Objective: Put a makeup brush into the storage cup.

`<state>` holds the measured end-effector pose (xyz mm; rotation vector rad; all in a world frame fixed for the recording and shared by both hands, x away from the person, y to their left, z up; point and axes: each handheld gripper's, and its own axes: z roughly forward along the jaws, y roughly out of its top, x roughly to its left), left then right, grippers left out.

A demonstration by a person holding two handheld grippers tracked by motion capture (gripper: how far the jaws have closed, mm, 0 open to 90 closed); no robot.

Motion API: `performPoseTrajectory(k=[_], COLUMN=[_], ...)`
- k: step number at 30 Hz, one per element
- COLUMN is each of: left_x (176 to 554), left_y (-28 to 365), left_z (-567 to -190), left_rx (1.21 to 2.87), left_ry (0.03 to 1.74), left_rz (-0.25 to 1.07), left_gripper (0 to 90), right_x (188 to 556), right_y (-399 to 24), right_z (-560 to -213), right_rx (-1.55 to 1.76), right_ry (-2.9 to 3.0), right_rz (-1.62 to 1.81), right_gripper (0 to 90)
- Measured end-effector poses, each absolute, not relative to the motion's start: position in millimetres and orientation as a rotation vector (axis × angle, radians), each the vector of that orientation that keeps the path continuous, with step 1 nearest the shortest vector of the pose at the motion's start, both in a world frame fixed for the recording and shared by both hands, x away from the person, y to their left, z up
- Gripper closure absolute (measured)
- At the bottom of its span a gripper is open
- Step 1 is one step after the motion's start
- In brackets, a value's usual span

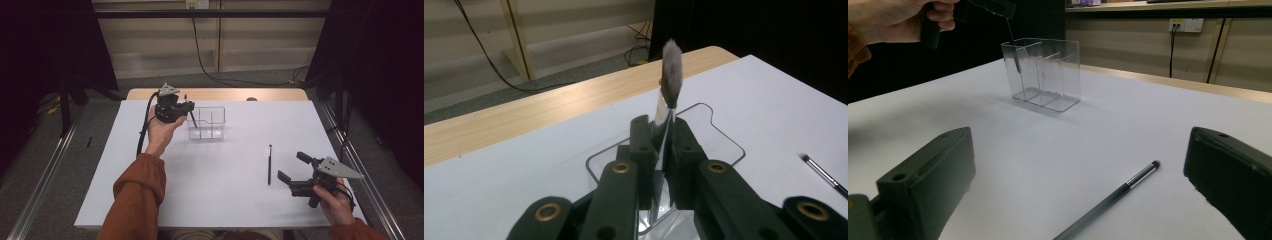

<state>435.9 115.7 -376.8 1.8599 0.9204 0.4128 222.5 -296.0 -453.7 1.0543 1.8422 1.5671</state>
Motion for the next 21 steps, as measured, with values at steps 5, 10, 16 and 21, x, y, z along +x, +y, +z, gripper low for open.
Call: performPoseTrajectory(k=[5, 10, 16, 21], left_x=[435.3, 435.5, 434.3, 432.0], left_y=[113.9, 116.0, 119.2, 123.0], left_z=[-376.8, -377.6, -378.7, -380.8], left_rx=[1.853, 1.839, 1.831, 1.824], left_ry=[0.925, 0.945, 0.927, 0.92], left_rz=[0.432, 0.456, 0.45, 0.457], left_gripper=[70.5, 47.9, 29.3, 15.0], right_x=[222.7, 222.7, 222.7, 222.8], right_y=[-295.7, -295.9, -295.8, -295.8], right_z=[-453.9, -453.8, -453.7, -453.7], right_rx=[1.054, 1.055, 1.058, 1.057], right_ry=[1.846, 1.844, 1.842, 1.842], right_rz=[1.565, 1.568, 1.569, 1.569], right_gripper=[0.0, 0.0, 0.0, 0.0])
